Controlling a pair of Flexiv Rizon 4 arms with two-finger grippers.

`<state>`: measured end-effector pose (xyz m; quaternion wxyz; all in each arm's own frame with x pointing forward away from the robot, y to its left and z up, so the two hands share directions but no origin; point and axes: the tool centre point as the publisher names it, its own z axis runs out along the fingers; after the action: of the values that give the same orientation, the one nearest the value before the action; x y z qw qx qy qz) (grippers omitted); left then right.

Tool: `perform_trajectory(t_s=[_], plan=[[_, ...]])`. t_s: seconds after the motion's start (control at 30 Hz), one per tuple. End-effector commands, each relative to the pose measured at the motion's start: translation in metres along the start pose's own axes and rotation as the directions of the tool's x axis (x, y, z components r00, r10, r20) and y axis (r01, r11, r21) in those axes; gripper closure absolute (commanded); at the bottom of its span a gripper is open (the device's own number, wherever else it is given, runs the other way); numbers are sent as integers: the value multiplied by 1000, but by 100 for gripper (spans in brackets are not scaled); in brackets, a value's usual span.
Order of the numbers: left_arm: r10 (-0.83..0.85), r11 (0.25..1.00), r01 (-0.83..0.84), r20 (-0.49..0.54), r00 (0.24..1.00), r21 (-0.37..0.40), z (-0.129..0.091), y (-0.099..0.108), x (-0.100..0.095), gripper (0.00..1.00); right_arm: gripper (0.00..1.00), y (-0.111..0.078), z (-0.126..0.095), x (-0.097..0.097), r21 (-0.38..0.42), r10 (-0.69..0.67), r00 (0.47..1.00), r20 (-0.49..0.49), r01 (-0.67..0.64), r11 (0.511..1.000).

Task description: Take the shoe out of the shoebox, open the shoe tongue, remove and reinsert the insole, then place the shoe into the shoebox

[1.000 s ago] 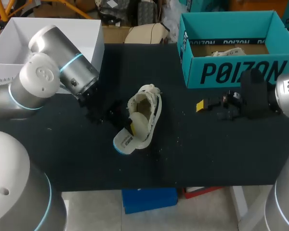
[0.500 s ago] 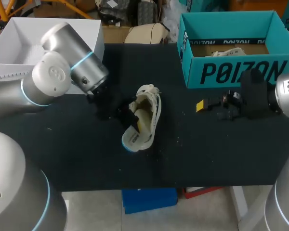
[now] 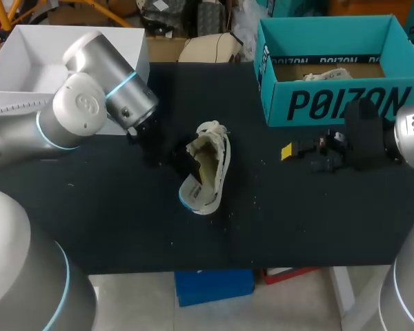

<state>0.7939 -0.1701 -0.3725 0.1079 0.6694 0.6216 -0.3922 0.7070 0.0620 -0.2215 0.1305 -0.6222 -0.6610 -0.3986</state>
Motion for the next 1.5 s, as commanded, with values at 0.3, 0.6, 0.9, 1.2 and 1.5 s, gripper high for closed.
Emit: perform_trajectory(t_s=[0.3,0.6,0.9,1.2,1.5], plan=[[-17,998,13,-72,997,-54,10,21,-1,100,0,0,0,0,0,1,1000,1,-1,1000],[-16,995,4,-118,993,-103,7,12,-4,58,0,0,0,0,0,1,1000,1,-1,1000],[4,996,-11,-70,998,-90,-4,-28,-6,52,0,0,0,0,0,1,1000,1,-1,1000],[1,997,-5,-53,999,-75,-5,-62,-2,65,0,0,0,0,0,1,1000,1,-1,1000],[-5,998,0,-76,997,-61,-2,-73,1,100,0,0,0,0,0,1,1000,1,-1,1000]])
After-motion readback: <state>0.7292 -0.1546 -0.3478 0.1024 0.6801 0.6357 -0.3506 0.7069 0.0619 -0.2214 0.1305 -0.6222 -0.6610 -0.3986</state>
